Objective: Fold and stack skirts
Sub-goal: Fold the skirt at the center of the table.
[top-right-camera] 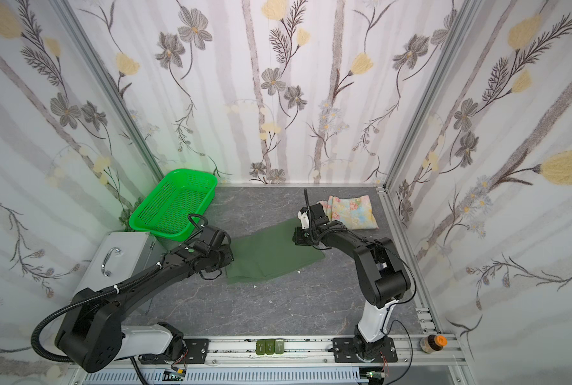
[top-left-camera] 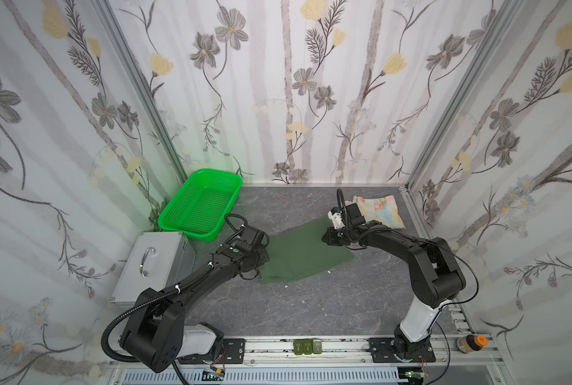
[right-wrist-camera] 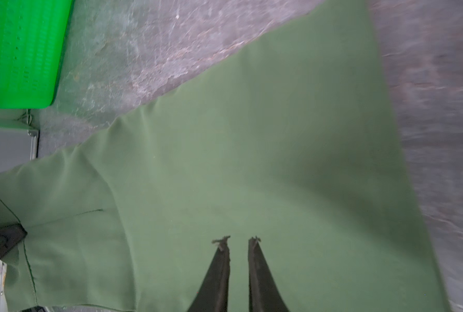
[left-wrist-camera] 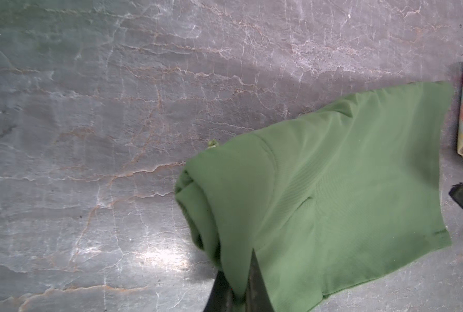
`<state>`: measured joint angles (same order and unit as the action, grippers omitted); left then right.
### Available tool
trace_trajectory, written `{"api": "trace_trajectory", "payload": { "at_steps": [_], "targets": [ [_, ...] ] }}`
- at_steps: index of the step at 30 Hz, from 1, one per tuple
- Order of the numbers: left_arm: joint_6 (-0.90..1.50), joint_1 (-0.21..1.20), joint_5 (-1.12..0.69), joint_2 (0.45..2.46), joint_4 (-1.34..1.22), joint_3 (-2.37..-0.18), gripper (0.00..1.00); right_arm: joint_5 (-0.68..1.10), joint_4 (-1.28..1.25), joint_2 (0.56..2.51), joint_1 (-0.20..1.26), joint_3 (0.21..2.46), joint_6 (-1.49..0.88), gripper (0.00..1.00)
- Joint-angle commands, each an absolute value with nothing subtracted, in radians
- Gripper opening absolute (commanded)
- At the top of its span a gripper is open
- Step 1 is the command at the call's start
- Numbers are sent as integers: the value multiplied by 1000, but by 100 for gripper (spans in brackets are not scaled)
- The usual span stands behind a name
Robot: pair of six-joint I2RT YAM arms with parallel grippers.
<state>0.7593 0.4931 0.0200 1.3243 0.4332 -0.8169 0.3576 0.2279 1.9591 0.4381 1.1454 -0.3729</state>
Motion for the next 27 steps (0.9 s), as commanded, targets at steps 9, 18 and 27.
{"api": "trace_trajectory", "payload": {
  "at_steps": [9, 18, 27],
  "targets": [
    [655, 468, -67, 1363, 601, -946, 0, 418, 261, 2118, 642, 1328, -348, 17],
    [615, 448, -109, 1394, 726, -1120, 0, 410, 305, 2208, 688, 1352, -375, 14],
    [606, 448, -144, 1446, 768, -1200, 0, 439, 288, 2242, 765, 1384, -443, 11]
  ]
}}
